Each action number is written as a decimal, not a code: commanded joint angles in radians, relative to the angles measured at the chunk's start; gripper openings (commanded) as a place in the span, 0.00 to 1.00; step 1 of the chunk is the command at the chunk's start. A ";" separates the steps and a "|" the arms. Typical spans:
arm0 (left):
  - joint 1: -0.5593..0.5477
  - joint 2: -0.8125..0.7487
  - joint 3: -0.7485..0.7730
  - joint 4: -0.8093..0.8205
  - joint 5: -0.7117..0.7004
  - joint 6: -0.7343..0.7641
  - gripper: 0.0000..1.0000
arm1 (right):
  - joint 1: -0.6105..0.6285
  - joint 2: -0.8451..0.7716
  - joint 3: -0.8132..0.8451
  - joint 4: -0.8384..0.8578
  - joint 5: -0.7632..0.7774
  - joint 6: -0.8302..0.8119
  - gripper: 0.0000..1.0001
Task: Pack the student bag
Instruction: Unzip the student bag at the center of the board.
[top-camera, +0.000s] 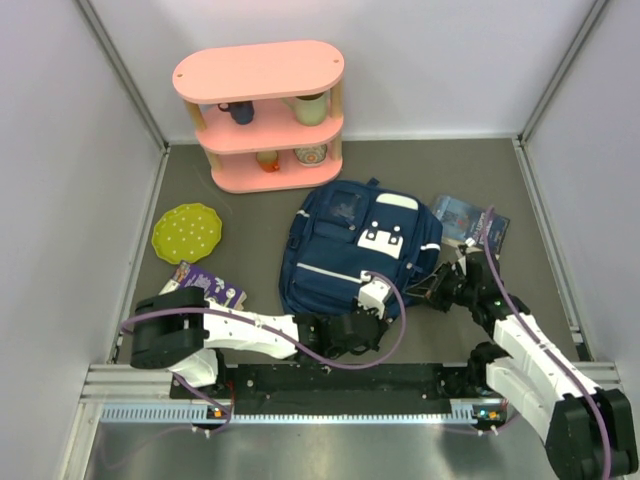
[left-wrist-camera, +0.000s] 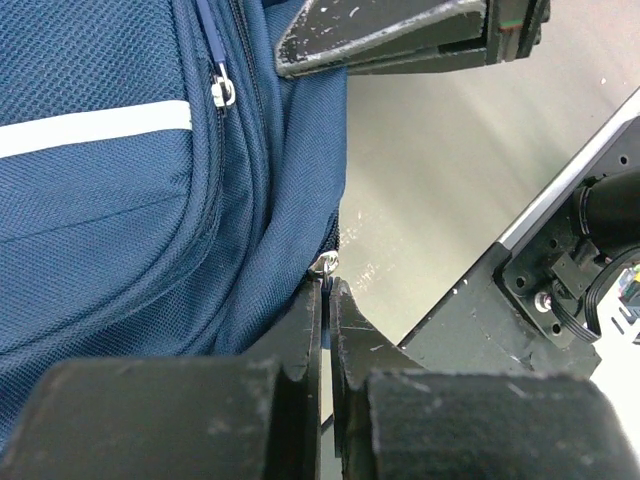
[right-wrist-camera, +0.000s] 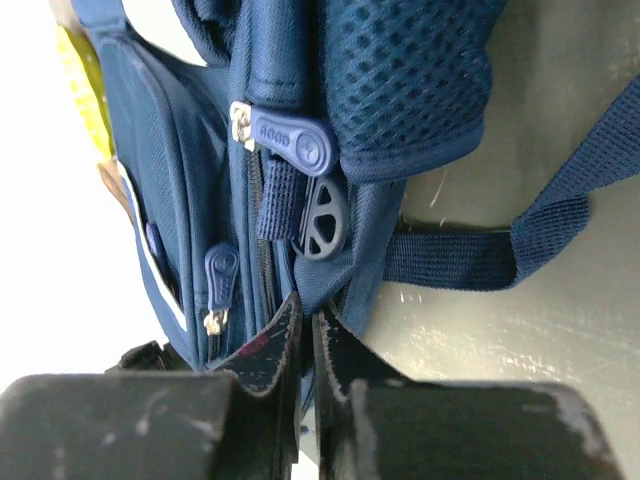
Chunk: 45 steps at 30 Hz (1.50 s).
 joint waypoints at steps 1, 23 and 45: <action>0.001 -0.033 0.015 0.089 0.032 0.019 0.00 | 0.008 0.054 0.079 0.066 0.065 -0.032 0.00; 0.001 -0.236 -0.111 -0.491 -0.232 -0.347 0.00 | -0.132 0.538 0.628 0.058 -0.062 -0.325 0.23; 0.001 -0.082 0.063 -0.230 -0.129 -0.184 0.00 | -0.057 -0.261 0.101 -0.260 -0.007 0.000 0.85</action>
